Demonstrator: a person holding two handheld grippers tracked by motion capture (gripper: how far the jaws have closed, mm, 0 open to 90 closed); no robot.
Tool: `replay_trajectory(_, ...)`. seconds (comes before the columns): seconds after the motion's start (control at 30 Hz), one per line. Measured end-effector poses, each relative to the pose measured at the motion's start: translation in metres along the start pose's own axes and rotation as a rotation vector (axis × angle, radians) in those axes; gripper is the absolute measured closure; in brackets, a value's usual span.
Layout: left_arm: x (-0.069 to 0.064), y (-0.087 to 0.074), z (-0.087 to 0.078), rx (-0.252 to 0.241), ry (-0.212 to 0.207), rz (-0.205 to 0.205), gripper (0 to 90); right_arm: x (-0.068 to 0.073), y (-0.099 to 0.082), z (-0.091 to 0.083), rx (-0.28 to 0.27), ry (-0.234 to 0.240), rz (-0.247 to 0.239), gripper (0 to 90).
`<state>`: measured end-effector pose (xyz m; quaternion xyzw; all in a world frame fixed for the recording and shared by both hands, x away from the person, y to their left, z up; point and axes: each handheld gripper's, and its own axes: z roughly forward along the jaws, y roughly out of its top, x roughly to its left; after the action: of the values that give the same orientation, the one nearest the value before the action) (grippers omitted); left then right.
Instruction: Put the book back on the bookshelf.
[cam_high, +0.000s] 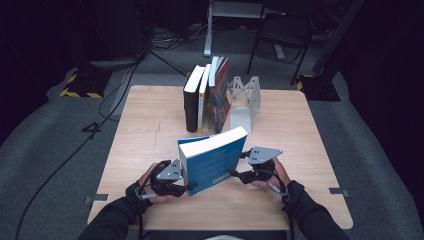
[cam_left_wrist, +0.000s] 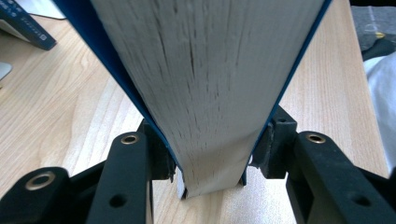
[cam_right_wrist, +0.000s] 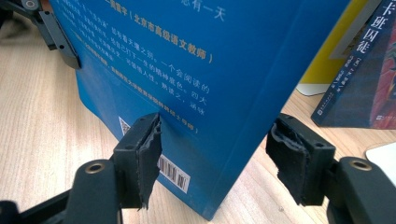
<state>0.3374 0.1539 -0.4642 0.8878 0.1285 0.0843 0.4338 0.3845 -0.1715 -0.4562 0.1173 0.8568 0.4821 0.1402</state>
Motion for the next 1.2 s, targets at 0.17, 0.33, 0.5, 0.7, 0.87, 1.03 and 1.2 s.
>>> replay_trajectory(0.17, 0.004, -0.002, -0.004, -0.015, 0.012, -0.029, 55.1, 0.0, -0.002, -0.011, 0.011, 0.03, -0.018, 47.3)
replay_trajectory(0.33, 0.009, -0.003, -0.006, -0.033, 0.007, -0.044, 51.2, 0.008, 0.0, -0.028, 0.027, 0.093, -0.087, 54.3)
replay_trajectory(0.5, 0.012, -0.001, -0.008, -0.054, -0.008, -0.052, 49.5, 0.017, 0.021, -0.031, -0.072, 0.095, -0.074, 46.3)
replay_trajectory(0.7, 0.02, 0.0, -0.011, -0.128, 0.0, -0.109, 45.8, 0.017, 0.038, -0.03, -0.141, 0.094, -0.044, 48.2)
replay_trajectory(0.87, 0.025, 0.004, -0.007, -0.182, 0.013, -0.164, 38.2, 0.019, 0.038, -0.036, -0.147, 0.12, -0.042, 57.8)
replay_trajectory(1.03, 0.03, 0.015, 0.006, -0.183, -0.006, -0.161, 34.2, 0.026, 0.036, -0.047, -0.135, 0.085, -0.038, 59.6)
replay_trajectory(1.2, 0.034, 0.028, 0.019, -0.172, -0.012, -0.14, 31.4, 0.025, 0.03, -0.057, -0.129, 0.05, -0.006, 59.7)
